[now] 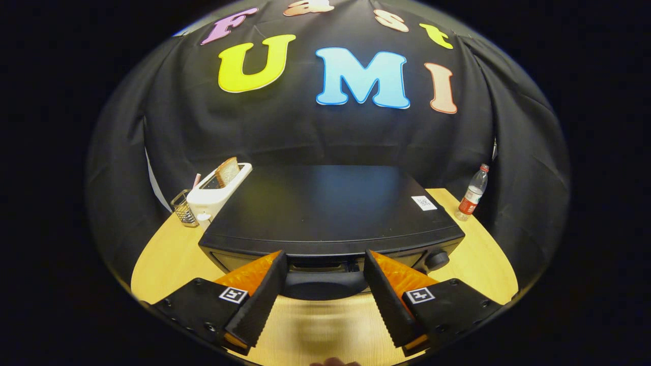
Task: Open the toaster oven, put the food inside, and close the toaster oven door.
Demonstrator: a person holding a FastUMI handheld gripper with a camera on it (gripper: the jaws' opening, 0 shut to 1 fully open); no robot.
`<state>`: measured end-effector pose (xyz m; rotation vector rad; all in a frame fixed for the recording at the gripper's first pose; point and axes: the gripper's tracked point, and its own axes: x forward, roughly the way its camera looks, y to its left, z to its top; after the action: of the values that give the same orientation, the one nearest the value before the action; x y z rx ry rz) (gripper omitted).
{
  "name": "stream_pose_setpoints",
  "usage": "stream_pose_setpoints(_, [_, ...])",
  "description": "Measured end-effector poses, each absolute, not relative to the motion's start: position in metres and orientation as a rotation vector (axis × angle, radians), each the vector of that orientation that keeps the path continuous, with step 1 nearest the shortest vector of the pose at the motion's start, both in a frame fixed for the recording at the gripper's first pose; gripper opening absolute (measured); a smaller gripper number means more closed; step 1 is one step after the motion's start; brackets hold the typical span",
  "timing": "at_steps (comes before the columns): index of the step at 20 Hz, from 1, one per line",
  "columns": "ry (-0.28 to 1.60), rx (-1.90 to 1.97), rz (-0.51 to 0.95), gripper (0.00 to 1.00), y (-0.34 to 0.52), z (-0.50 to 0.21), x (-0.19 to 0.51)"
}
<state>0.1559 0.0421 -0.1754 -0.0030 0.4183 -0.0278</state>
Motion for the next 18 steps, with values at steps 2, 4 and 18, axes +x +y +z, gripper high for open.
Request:
stream_pose_setpoints(2, [0.413, -0.016, -0.026, 0.97, 0.043, -0.176, 0.155])
stream_pose_setpoints(4, [0.416, -0.025, -0.026, 0.98, 0.044, -0.177, 0.150])
stream_pose_setpoints(18, [0.508, 0.018, 0.010, 0.97, 0.044, -0.217, 0.090])
